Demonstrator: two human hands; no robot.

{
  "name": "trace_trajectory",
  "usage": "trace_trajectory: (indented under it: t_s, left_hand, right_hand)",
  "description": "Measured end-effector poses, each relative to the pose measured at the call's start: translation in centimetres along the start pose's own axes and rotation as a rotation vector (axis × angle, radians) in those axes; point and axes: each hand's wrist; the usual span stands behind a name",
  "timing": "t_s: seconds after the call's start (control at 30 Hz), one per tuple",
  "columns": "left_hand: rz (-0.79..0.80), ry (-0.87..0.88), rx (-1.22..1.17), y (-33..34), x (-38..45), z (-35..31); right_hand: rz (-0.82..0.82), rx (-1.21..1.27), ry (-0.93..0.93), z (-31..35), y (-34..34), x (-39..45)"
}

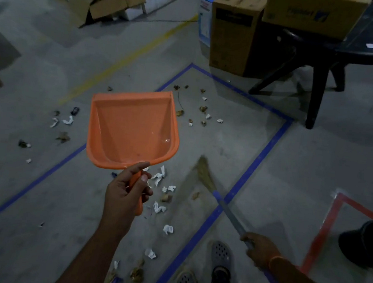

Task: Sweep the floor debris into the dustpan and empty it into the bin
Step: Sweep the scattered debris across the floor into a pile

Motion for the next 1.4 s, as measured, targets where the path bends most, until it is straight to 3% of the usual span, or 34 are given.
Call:
trace_trajectory:
  t_s: [0.23,0.47,0.7,0.97,1.2,1.4]
  left_hand:
    - [-0.045,0.024,-0.011,-2.3,-0.8,-0.7]
    - [-0.068,0.060,-0.051,-3.3,0.3,-1.8]
    - [-0.084,0.074,-0.083,-0.9,4.8,-2.3]
    - [-0.182,0.054,-0.084,6.5,14.7,-2.4]
    - [-0.229,-0.008,-0.084,14.3,22.6,-3.6]
    - [-0.262,-0.007,-0.068,17.1,27.0,-5.8]
  right_hand:
    - [0.231,-0.260,-0.262,7.2,3.9,-0.9]
    - [0.209,-0.322,-0.383,9.5,2.1,-1.4]
    - [-0.025,-0.103,-0.309,10.3,-5.4,3.5]
    - [-0.263,0.174,-0.172,12.6,-19.2,14.9]
    - [-0.190,0.153,-0.078,15.8,-29.1,24.4]
    - [-0.022,-0.075,-0.139,18.2,-30.6,28.3]
Point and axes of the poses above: each hand's wrist, its own x-axis towards the middle knuckle, its own y-axis out of the palm, z = x × y, and after that the axes turned 2 degrees about x, right-handed
